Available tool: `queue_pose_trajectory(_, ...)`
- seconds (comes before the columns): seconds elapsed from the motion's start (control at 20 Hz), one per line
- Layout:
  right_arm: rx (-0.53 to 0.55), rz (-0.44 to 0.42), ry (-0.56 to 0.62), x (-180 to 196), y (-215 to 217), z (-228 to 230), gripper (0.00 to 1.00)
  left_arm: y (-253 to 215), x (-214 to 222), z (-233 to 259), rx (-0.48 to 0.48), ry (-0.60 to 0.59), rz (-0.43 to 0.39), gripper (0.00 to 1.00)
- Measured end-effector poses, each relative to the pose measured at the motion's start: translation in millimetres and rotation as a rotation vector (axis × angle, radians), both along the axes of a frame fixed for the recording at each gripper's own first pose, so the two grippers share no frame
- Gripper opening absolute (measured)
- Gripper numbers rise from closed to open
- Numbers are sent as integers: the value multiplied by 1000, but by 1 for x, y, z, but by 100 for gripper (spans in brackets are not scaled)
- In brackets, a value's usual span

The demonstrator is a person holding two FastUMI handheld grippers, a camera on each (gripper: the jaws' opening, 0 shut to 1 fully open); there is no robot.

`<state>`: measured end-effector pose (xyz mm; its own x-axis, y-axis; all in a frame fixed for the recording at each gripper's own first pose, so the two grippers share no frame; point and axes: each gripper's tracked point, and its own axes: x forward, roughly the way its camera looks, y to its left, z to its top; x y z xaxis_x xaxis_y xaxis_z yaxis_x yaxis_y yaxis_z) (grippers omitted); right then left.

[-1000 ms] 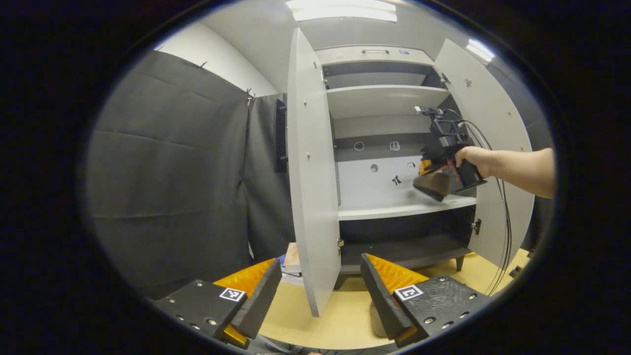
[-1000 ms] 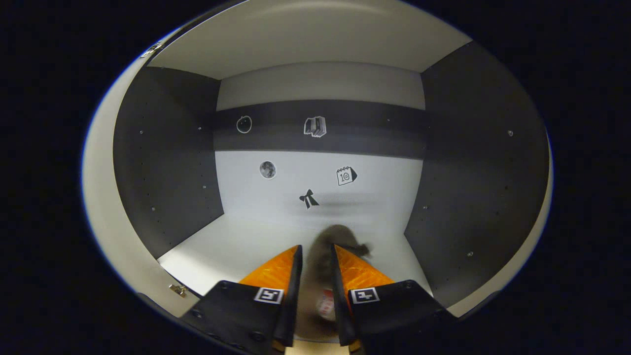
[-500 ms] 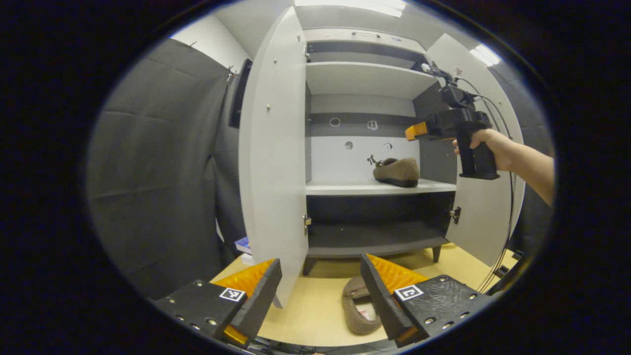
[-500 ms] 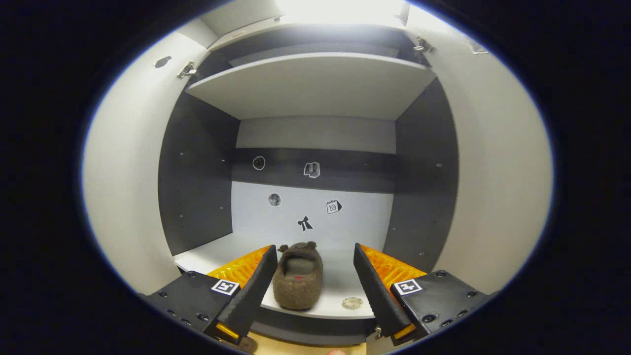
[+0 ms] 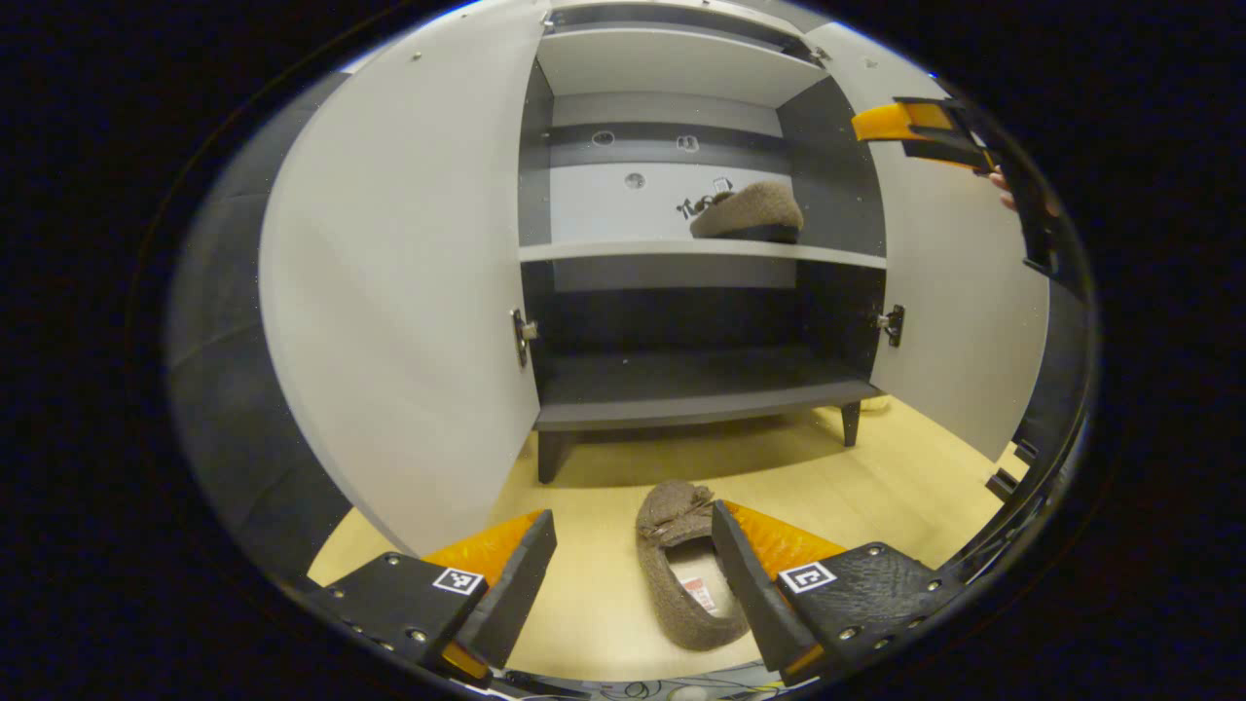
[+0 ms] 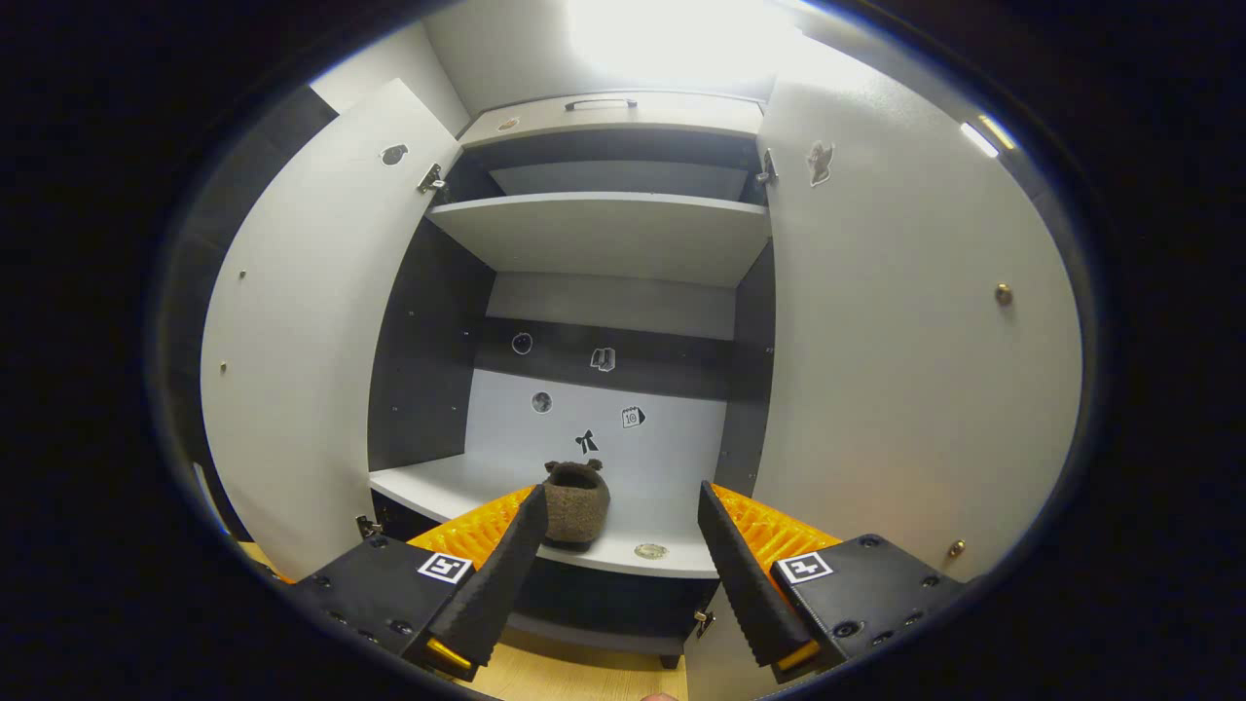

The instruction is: Grab one shoe with the right hand and put it into the shoe cabinet, grab the other shoe with the left hand and put it into the shoe cabinet; then close the right door with the right hand and the left door with the left hand.

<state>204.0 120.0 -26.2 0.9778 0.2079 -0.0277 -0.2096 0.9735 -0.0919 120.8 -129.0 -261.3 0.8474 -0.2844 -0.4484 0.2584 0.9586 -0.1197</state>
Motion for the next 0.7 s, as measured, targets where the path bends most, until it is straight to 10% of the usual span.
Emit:
queue_pose_trajectory(0.5, -18, -19, 91, -48, -20, -35, 98, -4, 17, -55, 64, 256, -28, 100)
queue_pose_trajectory(0.7, -4, -28, 121, -55, -27, -39, 98, 2, 21, -35, 30, 304, -47, 81)
